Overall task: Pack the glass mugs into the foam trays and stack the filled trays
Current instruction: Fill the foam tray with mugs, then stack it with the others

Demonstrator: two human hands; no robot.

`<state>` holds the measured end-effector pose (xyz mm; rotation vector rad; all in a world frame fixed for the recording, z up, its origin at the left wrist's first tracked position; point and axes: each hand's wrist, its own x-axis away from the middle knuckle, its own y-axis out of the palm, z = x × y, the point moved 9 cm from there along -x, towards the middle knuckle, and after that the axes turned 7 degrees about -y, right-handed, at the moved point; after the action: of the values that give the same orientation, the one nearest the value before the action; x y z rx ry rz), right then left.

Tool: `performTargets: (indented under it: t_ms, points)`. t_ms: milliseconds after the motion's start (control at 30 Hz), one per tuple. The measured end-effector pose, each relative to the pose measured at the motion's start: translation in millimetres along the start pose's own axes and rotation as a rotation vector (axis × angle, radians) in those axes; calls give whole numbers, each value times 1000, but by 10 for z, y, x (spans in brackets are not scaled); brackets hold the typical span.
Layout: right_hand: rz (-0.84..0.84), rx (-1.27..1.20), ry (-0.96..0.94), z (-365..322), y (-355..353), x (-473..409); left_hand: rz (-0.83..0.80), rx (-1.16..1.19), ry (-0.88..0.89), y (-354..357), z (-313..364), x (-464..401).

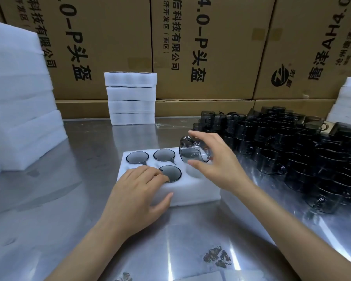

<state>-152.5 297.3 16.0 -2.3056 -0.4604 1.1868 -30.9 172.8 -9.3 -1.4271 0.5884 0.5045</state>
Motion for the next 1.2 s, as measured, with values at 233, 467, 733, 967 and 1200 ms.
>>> performTargets:
  t_ms: [233, 467, 733, 967, 1200]
  points:
    - [241, 178, 84, -3, -254, 120, 5, -4, -1, 5, -4, 2]
    - [159, 267, 128, 38, -106, 158, -7, -3, -8, 26, -16, 4]
    - [70, 238, 103, 44, 36, 168, 4, -22, -9, 16, -12, -2]
    - [9, 211, 89, 52, 78, 200, -11, -11, -9, 11, 7, -4]
    - [135, 105, 11, 25, -245, 211, 3, 63, 22, -39, 236, -21]
